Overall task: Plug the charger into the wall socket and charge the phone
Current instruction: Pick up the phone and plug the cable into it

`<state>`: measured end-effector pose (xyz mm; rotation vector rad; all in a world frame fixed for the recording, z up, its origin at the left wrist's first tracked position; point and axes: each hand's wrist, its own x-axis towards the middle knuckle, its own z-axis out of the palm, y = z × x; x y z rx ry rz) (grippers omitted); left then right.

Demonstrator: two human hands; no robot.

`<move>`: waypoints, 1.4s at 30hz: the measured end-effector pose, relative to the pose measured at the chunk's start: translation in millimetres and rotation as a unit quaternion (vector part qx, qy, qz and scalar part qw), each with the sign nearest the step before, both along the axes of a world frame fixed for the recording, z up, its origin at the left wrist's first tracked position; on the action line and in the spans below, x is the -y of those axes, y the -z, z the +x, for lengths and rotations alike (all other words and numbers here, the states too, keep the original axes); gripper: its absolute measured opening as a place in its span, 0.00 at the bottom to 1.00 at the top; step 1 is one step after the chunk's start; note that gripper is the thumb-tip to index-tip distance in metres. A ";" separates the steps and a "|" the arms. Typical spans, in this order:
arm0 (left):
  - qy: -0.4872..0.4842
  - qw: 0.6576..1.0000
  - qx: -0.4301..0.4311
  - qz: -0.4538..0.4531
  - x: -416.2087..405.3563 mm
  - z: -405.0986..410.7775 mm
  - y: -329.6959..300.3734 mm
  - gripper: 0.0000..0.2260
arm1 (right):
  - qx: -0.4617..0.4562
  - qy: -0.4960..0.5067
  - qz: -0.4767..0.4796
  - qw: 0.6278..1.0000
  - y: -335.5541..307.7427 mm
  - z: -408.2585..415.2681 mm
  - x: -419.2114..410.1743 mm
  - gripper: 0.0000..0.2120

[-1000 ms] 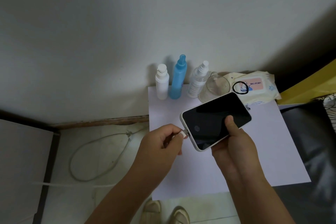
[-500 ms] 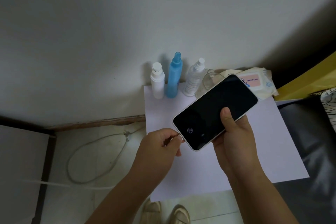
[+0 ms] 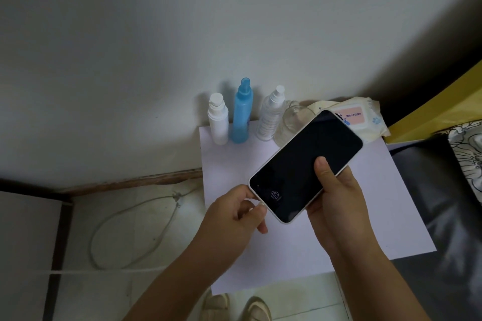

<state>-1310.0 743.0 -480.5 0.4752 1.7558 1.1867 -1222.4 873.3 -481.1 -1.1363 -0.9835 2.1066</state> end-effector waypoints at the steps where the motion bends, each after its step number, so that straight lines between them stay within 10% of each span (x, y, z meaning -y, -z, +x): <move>1: 0.016 1.000 0.007 0.001 0.5 -0.7 -0.4 0.06 | 0.000 -0.004 -0.004 1.000 -0.6 1.8 -1.7 0.09; 42: -0.085 0.993 0.077 0.006 8.1 5.4 8.8 0.16 | -0.108 -0.046 -0.226 0.967 10.2 32.5 28.0 0.11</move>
